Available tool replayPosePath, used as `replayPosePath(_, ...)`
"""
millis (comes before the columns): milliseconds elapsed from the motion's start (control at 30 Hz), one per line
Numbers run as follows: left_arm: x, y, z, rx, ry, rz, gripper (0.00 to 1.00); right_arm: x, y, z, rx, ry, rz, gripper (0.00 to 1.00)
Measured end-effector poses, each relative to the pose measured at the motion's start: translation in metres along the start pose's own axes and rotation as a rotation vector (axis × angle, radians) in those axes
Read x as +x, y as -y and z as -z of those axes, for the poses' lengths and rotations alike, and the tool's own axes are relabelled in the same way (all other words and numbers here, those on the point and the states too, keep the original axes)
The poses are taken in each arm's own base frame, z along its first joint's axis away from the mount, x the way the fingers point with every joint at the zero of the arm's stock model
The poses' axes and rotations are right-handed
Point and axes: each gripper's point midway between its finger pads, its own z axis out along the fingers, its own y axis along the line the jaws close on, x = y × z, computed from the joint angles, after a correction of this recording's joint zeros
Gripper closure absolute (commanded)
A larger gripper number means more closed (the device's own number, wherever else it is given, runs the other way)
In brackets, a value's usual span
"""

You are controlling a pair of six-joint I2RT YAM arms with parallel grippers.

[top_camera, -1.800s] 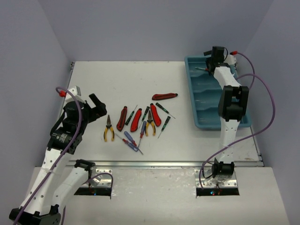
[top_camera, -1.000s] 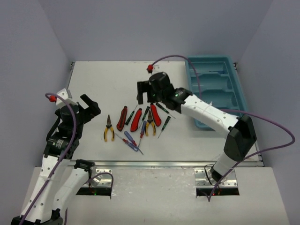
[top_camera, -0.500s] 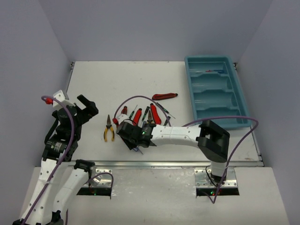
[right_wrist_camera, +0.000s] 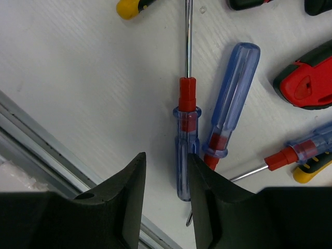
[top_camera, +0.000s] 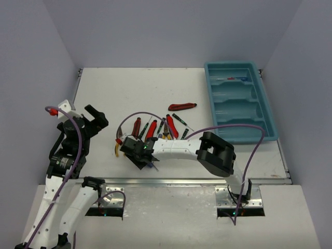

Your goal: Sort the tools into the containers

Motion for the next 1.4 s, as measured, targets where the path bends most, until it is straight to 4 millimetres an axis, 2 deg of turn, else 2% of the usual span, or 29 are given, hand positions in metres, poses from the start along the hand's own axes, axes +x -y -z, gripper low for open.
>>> replayPosePath(567,0.002,0.003,0.0,0.016,-0.011,-0.004,0.0,-0.016,0.007,-0.016,0.075,0.027,0.032,0.6)
replayPosePath(867,0.004,0.005,0.0,0.027,-0.022,-0.006,0.0,-0.009,0.007,-0.011,0.051,0.02,0.038,0.57)
replayPosePath(1200,0.004,0.006,0.0,0.031,-0.025,-0.006,0.0,-0.005,0.01,-0.003,0.04,-0.007,0.036,0.58)
replayPosePath(1400,0.005,0.006,0.0,0.032,-0.026,-0.007,0.0,-0.008,0.019,-0.016,0.062,-0.027,0.025,0.59)
